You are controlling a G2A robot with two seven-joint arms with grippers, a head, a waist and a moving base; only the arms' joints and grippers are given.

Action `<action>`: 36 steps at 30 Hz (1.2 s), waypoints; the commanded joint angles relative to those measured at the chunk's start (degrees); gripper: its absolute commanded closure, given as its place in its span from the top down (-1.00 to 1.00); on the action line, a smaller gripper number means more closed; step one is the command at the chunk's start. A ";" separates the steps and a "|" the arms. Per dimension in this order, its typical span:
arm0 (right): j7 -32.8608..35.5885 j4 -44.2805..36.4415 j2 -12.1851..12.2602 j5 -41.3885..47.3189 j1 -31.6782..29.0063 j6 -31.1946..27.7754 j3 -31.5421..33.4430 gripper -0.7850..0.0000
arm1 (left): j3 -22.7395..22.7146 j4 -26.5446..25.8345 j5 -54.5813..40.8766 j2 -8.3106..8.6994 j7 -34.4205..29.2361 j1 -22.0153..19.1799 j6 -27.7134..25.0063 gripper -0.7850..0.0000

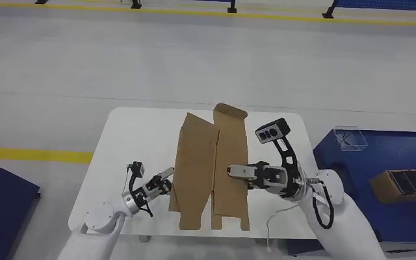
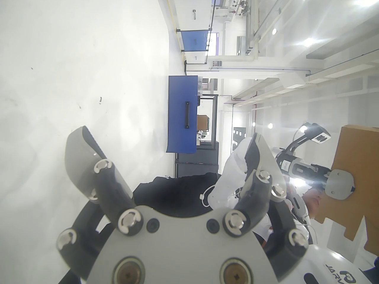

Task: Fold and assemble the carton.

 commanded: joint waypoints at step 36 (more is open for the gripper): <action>-43.10 -9.07 0.23 120.48 -9.07 53.02 -9.96 -1.00 | 0.00 0.00 0.00 0.00 0.00 0.00 0.00 1.00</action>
